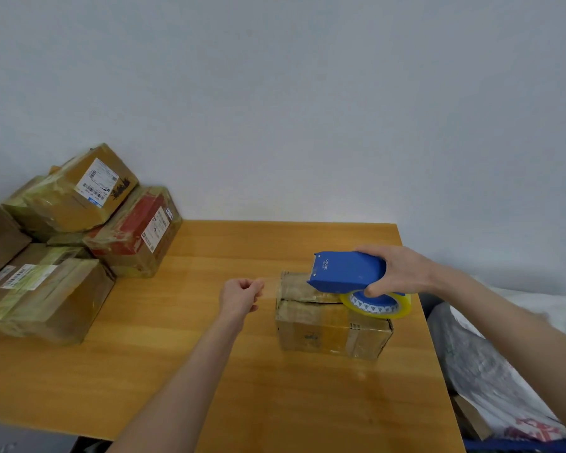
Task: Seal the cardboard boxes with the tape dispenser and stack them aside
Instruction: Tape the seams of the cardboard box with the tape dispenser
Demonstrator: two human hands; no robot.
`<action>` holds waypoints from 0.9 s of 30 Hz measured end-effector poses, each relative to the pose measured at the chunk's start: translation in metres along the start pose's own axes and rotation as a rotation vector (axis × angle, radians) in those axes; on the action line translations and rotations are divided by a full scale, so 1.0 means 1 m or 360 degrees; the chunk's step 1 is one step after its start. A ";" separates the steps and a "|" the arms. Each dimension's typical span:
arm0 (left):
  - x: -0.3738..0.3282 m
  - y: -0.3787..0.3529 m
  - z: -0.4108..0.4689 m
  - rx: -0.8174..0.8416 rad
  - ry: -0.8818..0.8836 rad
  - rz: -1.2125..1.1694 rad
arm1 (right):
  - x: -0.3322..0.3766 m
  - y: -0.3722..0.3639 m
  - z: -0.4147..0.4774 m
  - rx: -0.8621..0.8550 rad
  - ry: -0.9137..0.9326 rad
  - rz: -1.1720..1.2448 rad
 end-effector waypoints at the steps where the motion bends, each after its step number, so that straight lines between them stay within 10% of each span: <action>1: 0.004 -0.002 0.003 -0.0015 0.0018 0.0007 | -0.001 -0.001 0.002 0.0003 -0.0005 -0.0019; 10: 0.046 -0.039 0.012 0.0060 0.0225 0.0022 | -0.002 -0.006 0.007 0.0018 0.0002 -0.0034; 16: 0.049 -0.030 0.011 0.0198 0.0199 0.0718 | 0.001 -0.006 0.003 0.0010 -0.0024 -0.0033; 20: 0.005 -0.018 -0.016 -0.0121 -0.0796 0.0893 | 0.004 -0.007 0.004 0.0015 -0.0029 -0.0046; 22: -0.015 -0.042 -0.042 0.0170 -0.1218 0.1060 | 0.004 -0.006 0.005 0.0004 -0.0042 -0.0068; 27: 0.001 -0.086 -0.058 0.0483 -0.1292 0.2006 | 0.002 -0.007 0.004 -0.0013 -0.0081 -0.0145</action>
Point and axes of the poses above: each hand's wrist, its own z-axis towards the middle knuckle, its own y-axis out of the back of the hand, x = y × z, the point moved 6 cm from there along z, towards the middle knuckle
